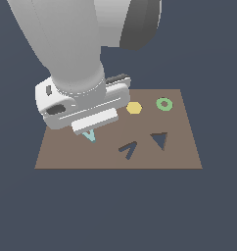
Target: Insert a designated object into the corresponding slot on a board.
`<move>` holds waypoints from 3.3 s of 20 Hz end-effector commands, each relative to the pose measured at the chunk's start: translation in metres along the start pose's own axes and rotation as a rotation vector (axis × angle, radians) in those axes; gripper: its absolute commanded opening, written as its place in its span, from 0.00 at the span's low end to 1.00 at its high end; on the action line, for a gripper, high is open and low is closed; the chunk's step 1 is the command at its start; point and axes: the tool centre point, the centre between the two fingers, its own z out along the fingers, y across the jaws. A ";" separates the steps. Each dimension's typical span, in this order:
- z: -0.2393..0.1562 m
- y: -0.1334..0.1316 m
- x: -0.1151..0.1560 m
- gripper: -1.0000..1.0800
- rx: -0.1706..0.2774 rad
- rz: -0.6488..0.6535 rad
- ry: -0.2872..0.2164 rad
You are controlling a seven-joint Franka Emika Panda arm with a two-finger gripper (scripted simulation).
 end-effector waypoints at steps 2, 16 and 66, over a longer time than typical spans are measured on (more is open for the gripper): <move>0.013 0.011 0.003 0.96 0.001 -0.071 0.001; 0.039 0.030 0.013 0.96 0.004 -0.206 0.001; 0.055 0.026 0.043 0.00 0.002 -0.556 0.002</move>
